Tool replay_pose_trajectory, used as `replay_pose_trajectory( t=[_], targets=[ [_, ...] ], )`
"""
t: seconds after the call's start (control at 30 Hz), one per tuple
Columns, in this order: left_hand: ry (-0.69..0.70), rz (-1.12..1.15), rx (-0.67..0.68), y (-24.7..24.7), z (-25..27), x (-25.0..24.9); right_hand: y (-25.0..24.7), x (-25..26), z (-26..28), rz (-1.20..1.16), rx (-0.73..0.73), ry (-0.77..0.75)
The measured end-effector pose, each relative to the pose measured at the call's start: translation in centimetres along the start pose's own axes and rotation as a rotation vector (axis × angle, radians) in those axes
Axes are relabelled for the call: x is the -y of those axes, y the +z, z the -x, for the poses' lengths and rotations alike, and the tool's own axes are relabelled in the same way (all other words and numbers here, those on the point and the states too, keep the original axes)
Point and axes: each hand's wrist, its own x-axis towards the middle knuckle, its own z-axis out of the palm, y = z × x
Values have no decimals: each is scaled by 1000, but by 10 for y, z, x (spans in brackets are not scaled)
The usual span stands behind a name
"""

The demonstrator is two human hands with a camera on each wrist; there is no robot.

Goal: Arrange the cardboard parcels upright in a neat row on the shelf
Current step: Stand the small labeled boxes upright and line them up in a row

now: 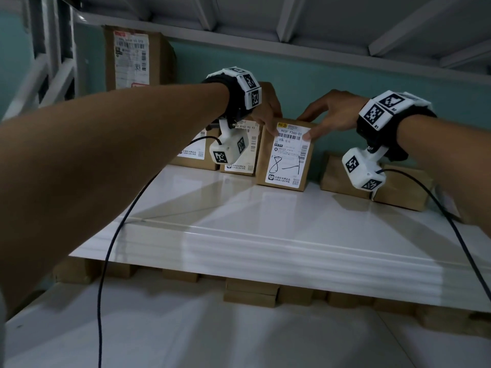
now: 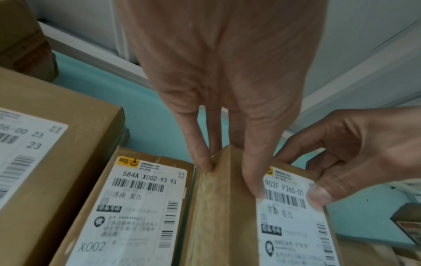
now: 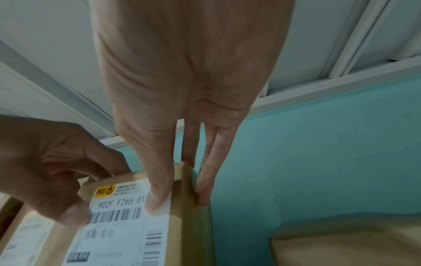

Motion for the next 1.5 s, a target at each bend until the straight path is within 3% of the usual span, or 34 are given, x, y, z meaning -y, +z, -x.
replay_pose_trajectory(
  t=[0.2, 0.4, 1.1, 1.5],
  targets=[
    [74, -83, -109, 1, -1, 0, 0, -7, 0, 43, -6, 12],
    [91, -182, -122, 3, -10, 2, 14, -9, -13, 43, -32, 13],
    [-17, -356, -119, 4, -47, 27, 31, 0, -58, -3, -10, 1],
    [-57, -539, -141, 10, -77, 37, 39, -4, -79, 126, -28, -13]
  ],
)
